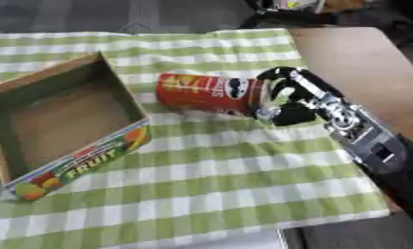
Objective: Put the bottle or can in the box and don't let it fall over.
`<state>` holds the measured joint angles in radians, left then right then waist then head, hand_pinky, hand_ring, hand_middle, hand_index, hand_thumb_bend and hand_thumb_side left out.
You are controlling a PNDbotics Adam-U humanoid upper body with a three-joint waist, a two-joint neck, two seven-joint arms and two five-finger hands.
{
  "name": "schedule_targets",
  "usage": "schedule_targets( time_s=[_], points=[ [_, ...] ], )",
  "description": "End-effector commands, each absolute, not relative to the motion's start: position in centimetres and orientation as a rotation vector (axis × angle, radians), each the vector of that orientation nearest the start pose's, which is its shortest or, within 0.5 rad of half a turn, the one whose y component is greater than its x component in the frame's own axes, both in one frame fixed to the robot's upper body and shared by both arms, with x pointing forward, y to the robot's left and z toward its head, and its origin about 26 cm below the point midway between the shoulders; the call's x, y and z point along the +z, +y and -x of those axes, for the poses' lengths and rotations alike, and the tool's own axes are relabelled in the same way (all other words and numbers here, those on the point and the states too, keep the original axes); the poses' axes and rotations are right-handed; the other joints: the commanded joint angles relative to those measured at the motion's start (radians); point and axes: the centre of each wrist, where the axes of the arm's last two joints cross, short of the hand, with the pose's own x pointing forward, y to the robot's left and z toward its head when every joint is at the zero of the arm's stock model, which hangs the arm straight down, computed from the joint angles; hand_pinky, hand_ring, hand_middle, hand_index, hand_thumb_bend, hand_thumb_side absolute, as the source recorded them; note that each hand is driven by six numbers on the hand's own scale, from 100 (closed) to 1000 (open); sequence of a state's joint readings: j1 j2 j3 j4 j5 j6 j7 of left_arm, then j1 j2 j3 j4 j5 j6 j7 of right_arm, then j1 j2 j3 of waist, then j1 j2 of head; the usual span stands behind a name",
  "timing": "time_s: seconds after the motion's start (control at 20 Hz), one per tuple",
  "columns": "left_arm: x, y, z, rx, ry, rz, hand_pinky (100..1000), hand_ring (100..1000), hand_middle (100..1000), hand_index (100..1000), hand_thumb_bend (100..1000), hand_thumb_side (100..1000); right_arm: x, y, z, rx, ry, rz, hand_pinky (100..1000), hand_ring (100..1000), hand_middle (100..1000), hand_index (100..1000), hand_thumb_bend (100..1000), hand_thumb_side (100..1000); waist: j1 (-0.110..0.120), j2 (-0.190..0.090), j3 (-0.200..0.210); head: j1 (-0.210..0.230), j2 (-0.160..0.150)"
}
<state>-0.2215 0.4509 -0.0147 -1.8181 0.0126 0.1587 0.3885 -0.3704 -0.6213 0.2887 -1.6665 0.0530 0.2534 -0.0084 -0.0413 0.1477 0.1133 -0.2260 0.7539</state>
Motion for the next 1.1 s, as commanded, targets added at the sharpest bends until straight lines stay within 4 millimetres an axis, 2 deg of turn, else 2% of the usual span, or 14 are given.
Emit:
schedule_targets(
  time_s=[0.05,0.6,1.1],
  points=[
    [16.2,30.6,-31.3,-0.056,-1.956,-0.593,611,616,548,707,100,679,16.2,-28.3,-34.1,0.736,-1.690,0.453,100,100,100,196,405,100,0.015,0.000,0.000,0.002,-0.010],
    [16.2,30.6,-31.3,-0.056,-1.956,-0.599,610,615,547,706,100,678,16.7,-27.9,-34.0,0.673,-1.729,0.441,100,100,100,191,414,100,0.016,-0.001,-0.002,0.002,-0.010],
    [16.2,30.7,-31.3,-0.057,-1.954,-0.604,609,615,546,706,100,676,18.9,-27.3,-33.7,0.606,-1.819,0.425,100,100,100,189,415,100,0.017,-0.003,-0.004,0.001,-0.013]
  ],
)
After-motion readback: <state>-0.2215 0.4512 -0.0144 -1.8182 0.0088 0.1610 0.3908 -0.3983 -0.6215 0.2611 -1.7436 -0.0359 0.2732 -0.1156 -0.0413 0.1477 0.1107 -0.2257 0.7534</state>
